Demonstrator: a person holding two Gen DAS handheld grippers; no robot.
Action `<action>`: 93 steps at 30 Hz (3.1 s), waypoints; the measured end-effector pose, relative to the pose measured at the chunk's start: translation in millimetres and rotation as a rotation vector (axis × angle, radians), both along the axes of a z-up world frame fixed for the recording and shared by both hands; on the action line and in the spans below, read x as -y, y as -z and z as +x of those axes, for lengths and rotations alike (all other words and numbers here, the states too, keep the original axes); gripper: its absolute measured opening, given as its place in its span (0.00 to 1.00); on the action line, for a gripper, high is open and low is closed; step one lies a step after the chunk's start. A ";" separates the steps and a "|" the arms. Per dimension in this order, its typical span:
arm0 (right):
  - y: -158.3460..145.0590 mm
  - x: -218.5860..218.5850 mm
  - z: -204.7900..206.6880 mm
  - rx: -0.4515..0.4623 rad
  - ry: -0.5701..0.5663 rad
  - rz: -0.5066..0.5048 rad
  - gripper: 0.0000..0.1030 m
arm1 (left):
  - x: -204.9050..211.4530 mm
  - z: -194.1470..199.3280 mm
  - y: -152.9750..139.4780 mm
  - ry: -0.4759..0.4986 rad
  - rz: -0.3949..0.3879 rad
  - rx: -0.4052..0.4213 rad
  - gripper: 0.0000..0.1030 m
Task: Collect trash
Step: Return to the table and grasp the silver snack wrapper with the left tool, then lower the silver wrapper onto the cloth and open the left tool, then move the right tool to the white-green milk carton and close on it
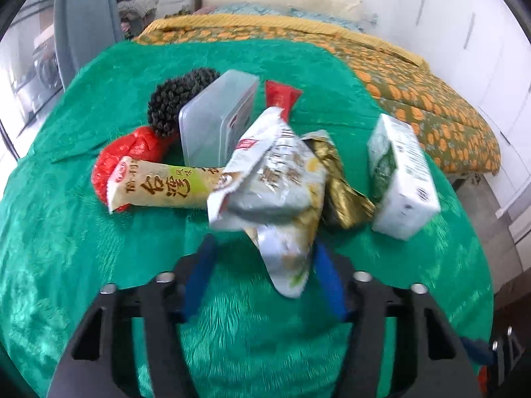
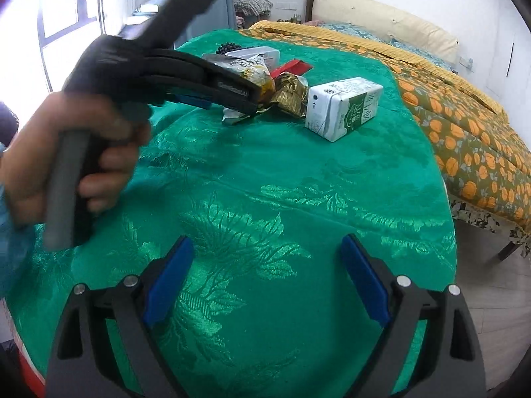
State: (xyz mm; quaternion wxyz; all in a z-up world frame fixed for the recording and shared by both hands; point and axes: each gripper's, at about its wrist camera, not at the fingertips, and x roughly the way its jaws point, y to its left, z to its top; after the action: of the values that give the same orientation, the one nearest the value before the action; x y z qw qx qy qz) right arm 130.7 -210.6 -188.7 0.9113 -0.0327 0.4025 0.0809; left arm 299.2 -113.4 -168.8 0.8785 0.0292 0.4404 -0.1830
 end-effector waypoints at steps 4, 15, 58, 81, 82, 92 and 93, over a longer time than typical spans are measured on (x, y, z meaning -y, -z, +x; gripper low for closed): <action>-0.4 -0.2 0.2 0.007 -0.006 -0.010 0.85 | -0.3 1.1 -3.9 0.023 -0.026 0.016 0.20; -1.0 0.2 -6.2 0.013 -0.009 -0.005 0.85 | -94.3 -95.0 -7.9 0.104 -0.121 -0.139 0.20; -51.2 64.2 128.1 -0.116 0.275 0.179 0.42 | -125.0 -100.3 9.5 -0.058 0.113 -0.008 0.94; -33.6 97.2 -11.2 -0.092 0.295 0.383 0.67 | -131.5 -102.9 8.1 -0.087 0.101 -0.008 0.95; -36.0 94.0 -14.0 -0.078 0.287 0.360 0.69 | -135.7 -105.6 7.0 -0.100 0.090 -0.008 0.95; -32.2 33.1 -19.7 0.010 0.147 0.089 0.88 | -115.0 -115.0 1.6 -0.066 0.158 0.025 0.95; -28.4 31.6 -18.4 0.012 0.146 0.065 0.88 | -116.2 -110.2 3.5 -0.090 0.165 0.013 0.95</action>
State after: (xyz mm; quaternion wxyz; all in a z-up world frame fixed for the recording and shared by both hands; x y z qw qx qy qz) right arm 112.3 -242.2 -160.4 0.9177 0.0259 0.3954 0.0271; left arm 189.0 2.8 -172.3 0.8833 0.0829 0.4490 -0.1062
